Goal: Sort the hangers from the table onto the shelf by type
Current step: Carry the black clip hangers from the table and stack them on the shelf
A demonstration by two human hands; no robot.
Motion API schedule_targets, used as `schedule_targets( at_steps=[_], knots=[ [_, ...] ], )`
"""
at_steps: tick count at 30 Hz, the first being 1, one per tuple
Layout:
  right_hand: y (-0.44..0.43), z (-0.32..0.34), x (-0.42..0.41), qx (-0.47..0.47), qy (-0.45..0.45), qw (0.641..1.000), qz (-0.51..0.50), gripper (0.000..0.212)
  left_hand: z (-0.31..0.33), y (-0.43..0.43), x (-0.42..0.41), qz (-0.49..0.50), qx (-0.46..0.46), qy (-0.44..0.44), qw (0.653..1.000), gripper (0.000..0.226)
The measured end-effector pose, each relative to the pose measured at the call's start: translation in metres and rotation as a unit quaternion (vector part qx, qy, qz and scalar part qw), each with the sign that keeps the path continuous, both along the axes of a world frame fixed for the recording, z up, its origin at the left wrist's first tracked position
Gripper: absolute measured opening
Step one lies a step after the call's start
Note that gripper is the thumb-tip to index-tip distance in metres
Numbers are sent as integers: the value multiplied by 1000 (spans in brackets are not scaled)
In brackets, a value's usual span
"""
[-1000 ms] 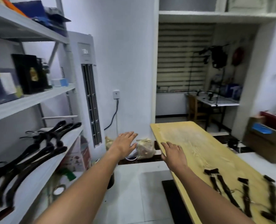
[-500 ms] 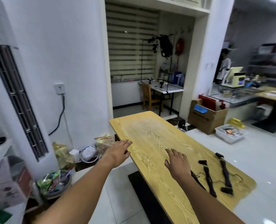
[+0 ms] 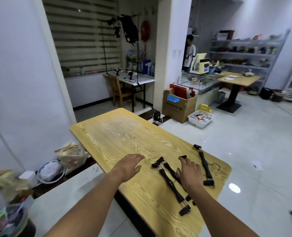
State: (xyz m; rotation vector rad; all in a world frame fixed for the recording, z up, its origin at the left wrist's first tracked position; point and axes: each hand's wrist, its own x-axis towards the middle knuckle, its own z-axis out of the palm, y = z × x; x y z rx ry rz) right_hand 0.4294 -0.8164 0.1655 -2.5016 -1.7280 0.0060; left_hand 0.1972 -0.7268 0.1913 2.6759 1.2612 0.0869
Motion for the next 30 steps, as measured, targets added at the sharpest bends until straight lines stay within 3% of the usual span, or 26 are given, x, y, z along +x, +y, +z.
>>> schedule_targets(
  at_steps=[15,30],
  knots=[
    [69,-75,81,-60,33,995,-70,50,-79,91,116,-126,-85,49,987,49],
    [73,-148,92,-136,79,982,-100,44,-172,124,181,-233,-129,141,953,56]
  ],
)
